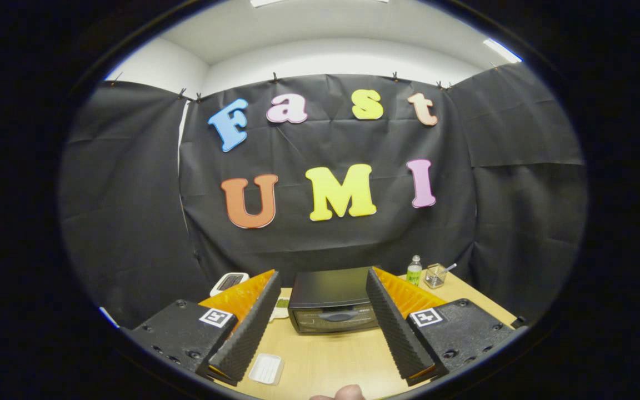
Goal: Open the toaster oven, put the food inside, and close the toaster oven door.
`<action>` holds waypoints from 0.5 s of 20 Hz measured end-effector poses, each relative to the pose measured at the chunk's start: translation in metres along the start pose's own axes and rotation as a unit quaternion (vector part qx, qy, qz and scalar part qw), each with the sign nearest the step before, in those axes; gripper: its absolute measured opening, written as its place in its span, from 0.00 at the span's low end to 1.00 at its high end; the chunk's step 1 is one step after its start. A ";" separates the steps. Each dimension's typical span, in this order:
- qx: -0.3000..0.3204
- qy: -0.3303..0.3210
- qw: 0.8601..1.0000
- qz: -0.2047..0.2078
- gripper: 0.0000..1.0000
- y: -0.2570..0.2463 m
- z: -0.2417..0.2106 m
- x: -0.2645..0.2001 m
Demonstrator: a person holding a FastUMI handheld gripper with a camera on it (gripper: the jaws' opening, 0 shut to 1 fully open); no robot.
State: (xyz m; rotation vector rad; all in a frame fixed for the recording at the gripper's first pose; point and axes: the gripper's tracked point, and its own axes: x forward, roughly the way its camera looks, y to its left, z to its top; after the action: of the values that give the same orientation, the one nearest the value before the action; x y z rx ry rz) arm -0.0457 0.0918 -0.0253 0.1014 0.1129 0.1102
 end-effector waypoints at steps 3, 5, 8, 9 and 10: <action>0.002 0.001 1.000 0.004 1.00 0.003 -0.002 0.002; 0.002 0.002 1.000 0.004 1.00 0.004 -0.004 0.003; 0.004 -0.001 1.000 0.003 1.00 0.003 0.001 0.004; 0.003 -0.001 1.000 0.002 1.00 0.003 0.000 0.005; 0.004 -0.003 1.000 0.003 1.00 0.002 0.000 0.006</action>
State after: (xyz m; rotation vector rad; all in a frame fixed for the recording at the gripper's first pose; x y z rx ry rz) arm -0.0395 0.0948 -0.0256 0.1098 0.1074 0.1148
